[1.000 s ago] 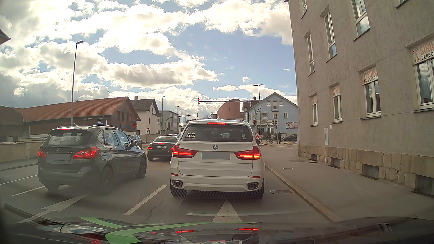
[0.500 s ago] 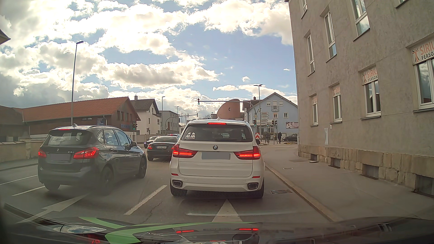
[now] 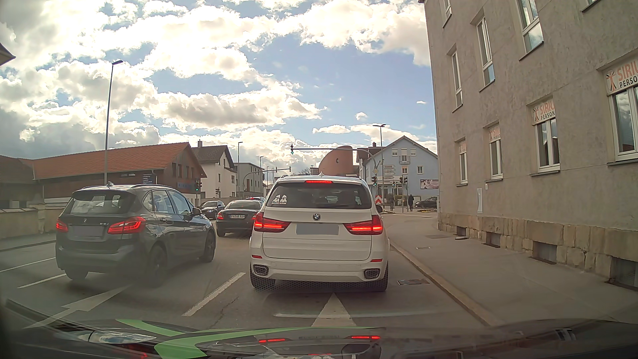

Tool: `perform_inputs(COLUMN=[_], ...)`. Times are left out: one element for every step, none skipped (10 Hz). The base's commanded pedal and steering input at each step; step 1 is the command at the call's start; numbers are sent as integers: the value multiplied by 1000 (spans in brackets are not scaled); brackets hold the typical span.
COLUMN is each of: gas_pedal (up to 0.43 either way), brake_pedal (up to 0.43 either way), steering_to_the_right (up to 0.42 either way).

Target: Follow the waypoints while adhering to traffic rules and regulations

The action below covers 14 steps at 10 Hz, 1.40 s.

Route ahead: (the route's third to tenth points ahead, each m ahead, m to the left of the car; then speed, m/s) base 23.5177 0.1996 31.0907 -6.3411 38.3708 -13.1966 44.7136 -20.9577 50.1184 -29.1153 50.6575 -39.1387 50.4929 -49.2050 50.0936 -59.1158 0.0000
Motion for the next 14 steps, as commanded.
perform_inputs(gas_pedal=[0, 0, 0, 0, 0, 0, 0, 0, 0, 0, 0, 0, 0, 0], brake_pedal=[293, 293, 299, 293, 293, 293, 293, 299, 299, 293, 287, 280, 256, 110], steering_to_the_right=[-4, -4, -4, -4, -4, -4, -4, -4, -4, -4, -4, -4, -4, -4])
